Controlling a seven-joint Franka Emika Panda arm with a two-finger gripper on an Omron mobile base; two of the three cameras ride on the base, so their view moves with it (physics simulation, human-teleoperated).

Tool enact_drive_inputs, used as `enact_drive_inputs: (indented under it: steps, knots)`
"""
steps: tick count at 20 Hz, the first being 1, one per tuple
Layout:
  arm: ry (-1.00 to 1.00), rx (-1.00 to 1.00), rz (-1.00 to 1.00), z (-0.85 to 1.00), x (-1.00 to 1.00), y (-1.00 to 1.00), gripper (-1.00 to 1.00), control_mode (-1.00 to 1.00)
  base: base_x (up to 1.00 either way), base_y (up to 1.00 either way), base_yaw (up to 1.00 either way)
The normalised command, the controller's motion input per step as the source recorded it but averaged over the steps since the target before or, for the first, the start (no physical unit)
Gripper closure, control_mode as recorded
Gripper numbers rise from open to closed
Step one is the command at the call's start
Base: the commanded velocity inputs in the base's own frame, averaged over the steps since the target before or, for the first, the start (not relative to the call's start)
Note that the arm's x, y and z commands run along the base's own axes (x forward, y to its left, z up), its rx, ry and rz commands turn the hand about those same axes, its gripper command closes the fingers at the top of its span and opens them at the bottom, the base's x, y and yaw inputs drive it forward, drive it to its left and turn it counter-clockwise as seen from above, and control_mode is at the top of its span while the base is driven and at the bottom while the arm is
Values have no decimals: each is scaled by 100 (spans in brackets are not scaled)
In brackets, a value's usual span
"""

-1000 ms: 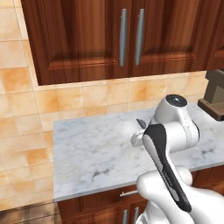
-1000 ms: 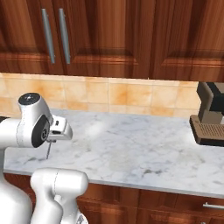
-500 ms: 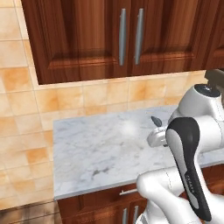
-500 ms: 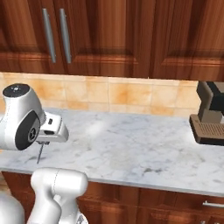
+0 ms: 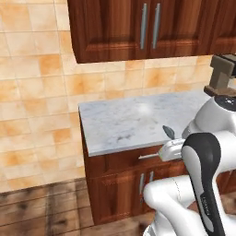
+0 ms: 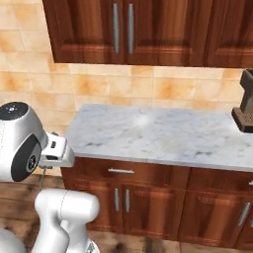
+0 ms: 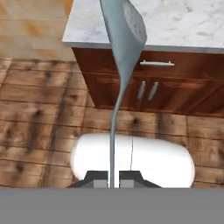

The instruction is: Take the fork and place it on the left side of the plate. Then take the spoon and place it on the right side of the plate. Make sure they're directly next to the plate.

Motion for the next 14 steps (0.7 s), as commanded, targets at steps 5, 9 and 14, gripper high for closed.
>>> enact_drive_inputs:
  steps: [5, 9, 14]
  knots:
    - [0, 0, 0, 0, 0, 0, 100, 100, -68, 100, -3]
    - [0, 0, 0, 0, 0, 0, 100, 100, -98, 95, -24]
    - [0, 0, 0, 0, 0, 0, 100, 100, -98, 72, -32]
